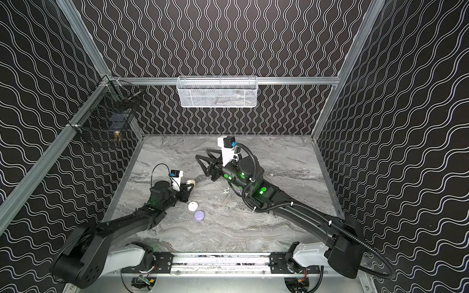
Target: Insert the wireless bluetooth earbuds into the charging case
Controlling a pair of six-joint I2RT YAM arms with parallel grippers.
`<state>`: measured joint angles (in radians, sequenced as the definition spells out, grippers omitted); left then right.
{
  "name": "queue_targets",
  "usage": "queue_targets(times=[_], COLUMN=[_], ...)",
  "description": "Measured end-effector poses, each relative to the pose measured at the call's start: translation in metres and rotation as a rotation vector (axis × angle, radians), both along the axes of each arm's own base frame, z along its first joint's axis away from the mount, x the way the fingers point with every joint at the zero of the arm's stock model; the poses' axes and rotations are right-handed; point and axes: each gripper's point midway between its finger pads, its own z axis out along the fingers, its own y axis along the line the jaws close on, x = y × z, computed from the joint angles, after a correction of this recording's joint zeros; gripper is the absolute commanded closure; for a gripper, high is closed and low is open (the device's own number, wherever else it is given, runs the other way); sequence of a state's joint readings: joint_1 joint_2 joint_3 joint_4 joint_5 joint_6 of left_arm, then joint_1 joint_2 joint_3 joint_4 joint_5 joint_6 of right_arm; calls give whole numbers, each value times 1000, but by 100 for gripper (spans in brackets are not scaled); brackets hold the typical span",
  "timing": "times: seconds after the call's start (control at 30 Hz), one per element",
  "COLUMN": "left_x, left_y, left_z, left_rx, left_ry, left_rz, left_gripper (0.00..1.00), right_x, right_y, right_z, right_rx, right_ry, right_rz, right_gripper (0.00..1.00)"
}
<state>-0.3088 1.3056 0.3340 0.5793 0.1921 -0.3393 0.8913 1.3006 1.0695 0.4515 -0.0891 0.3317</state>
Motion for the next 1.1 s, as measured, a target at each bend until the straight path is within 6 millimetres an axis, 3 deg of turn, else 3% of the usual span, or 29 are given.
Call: queue_targets(times=[0.17, 0.3, 0.47, 0.77, 0.9, 1.03, 1.1], left_x=[15, 27, 47, 74, 80, 82, 82], left_y=[1, -2, -5, -16, -20, -18, -14], left_z=[-16, -22, -30, -54, -54, -53, -53], left_rx=[-29, -58, -96, -174, -197, -194, -185], left_ry=[60, 89, 131, 198, 190, 186, 185], left_rz=[7, 6, 6, -13, -17, -4, 15], left_gripper=[100, 100, 100, 100, 83, 54, 45], right_x=[15, 31, 48, 77, 75, 63, 55], right_y=[-9, -21, -53, -93, -97, -90, -84], right_z=[-2, -17, -65, -105, -139, -159, -167], right_rx=[-1, -30, -130, -309, -412, -470, -496], right_ry=[9, 31, 43, -28, -62, -140, -182], right_rz=[-30, -79, -203, -399, -385, -297, -241], right_gripper=[44, 42, 39, 38, 38, 35, 31])
